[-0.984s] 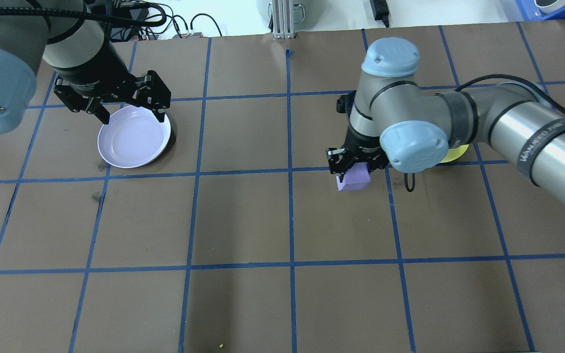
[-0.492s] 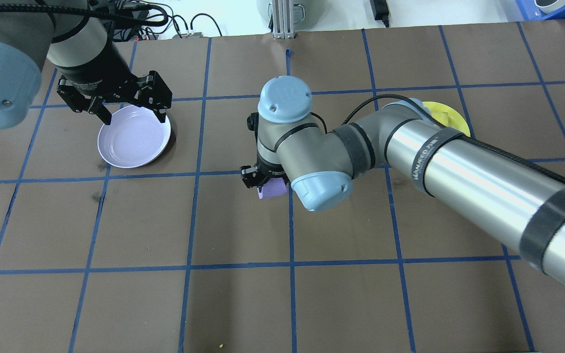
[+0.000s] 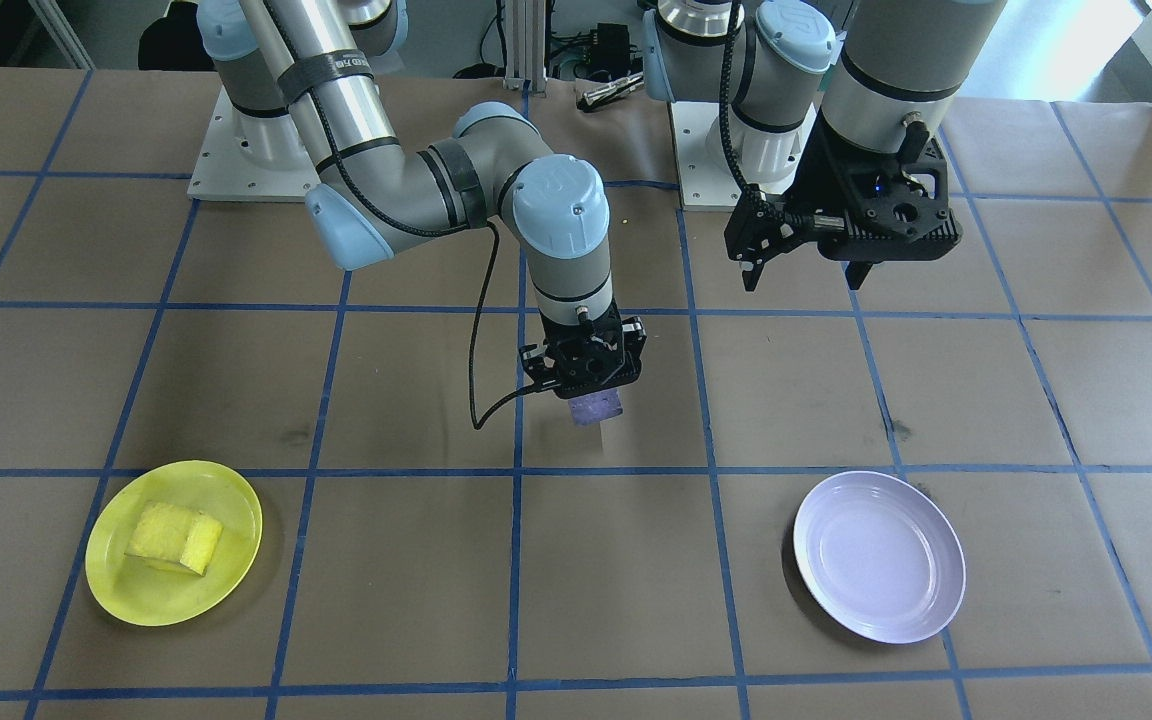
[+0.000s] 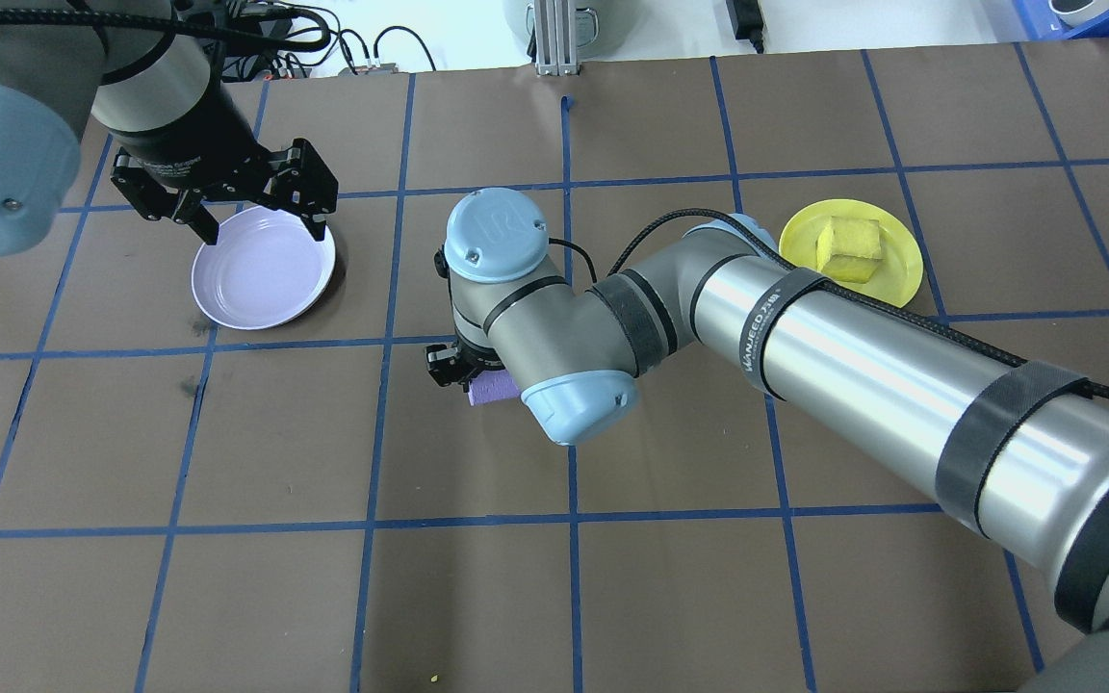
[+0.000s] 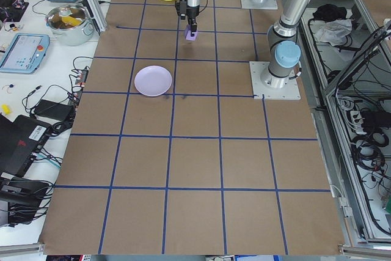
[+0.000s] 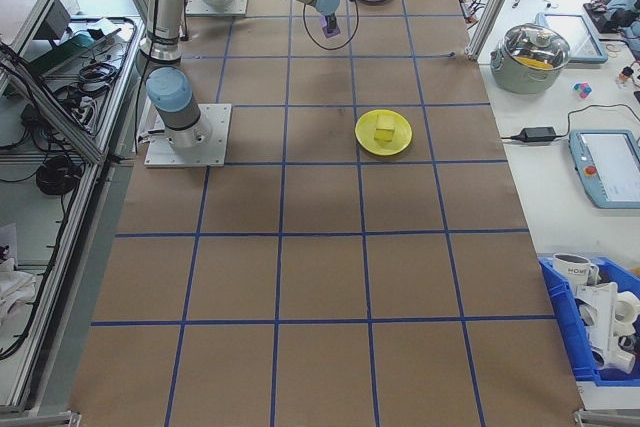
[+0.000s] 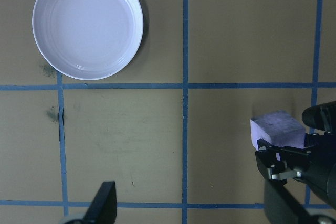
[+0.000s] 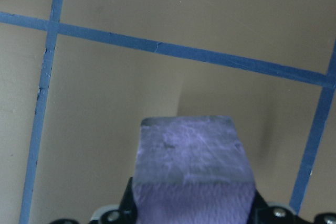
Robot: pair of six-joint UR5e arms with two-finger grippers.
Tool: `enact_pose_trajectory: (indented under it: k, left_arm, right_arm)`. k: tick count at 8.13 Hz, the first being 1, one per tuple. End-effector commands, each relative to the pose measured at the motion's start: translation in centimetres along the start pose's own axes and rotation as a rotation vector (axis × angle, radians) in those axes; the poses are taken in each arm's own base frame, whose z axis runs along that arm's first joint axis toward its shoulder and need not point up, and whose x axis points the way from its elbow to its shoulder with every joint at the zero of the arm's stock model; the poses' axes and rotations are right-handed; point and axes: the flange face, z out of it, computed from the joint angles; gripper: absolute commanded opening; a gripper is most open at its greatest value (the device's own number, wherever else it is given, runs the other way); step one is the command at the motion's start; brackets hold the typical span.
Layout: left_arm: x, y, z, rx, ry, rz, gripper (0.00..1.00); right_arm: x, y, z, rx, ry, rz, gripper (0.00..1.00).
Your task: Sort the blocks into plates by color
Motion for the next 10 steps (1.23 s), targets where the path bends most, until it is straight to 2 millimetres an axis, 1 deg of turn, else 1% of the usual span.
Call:
enact_pose_trajectory:
  k: [1, 2, 3, 4, 5, 6, 7, 8, 9, 10]
  left_arm:
    - [0.0, 0.4, -0.1, 0.001, 0.001, -0.006, 1.0]
    - [0.1, 0.3, 0.1, -0.005, 0.004, -0.002, 1.0]
    - [0.1, 0.3, 0.4, -0.025, 0.003, -0.002, 1.0]
    - [0.2, 0.4, 0.5, -0.03, 0.012, -0.006, 1.0]
    - [0.6, -0.1, 1.1, -0.028, 0.013, 0.0, 1.0]
    - [0.8, -0.1, 1.2, -0.029, 0.014, -0.005, 1.0]
    - [1.0, -0.1, 1.1, -0.029, 0.014, 0.0, 1.0]
    - [1.7, -0.1, 1.6, -0.038, 0.016, 0.0, 1.0]
    - [4.1, -0.1, 2.3, -0.05, 0.006, -0.015, 1.0]
    - [7.2, 0.0, 3.4, -0.055, 0.004, -0.059, 1.0]
  right_arm:
    - [-0.1, 0.1, 0.0, -0.001, 0.005, 0.003, 1.0]
    - [-0.1, 0.1, -0.2, 0.002, 0.005, 0.003, 1.0]
    - [0.4, -0.3, -0.8, 0.007, 0.006, 0.01, 1.0]
    - [1.6, -0.8, -3.0, 0.038, 0.0, 0.024, 1.0]
    - [4.8, -1.9, -6.0, 0.053, 0.004, 0.059, 1.0]
    - [9.4, -2.7, -9.4, 0.046, 0.015, 0.102, 1.0]
    - [14.1, -3.1, -12.6, 0.045, 0.026, 0.165, 1.0]
    - [18.6, -3.0, -15.8, 0.024, 0.037, 0.224, 1.0]
    - [22.0, -3.1, -19.6, 0.0, 0.042, 0.292, 1.0]
    - [23.7, -2.8, -23.4, -0.065, 0.075, 0.331, 1.0]
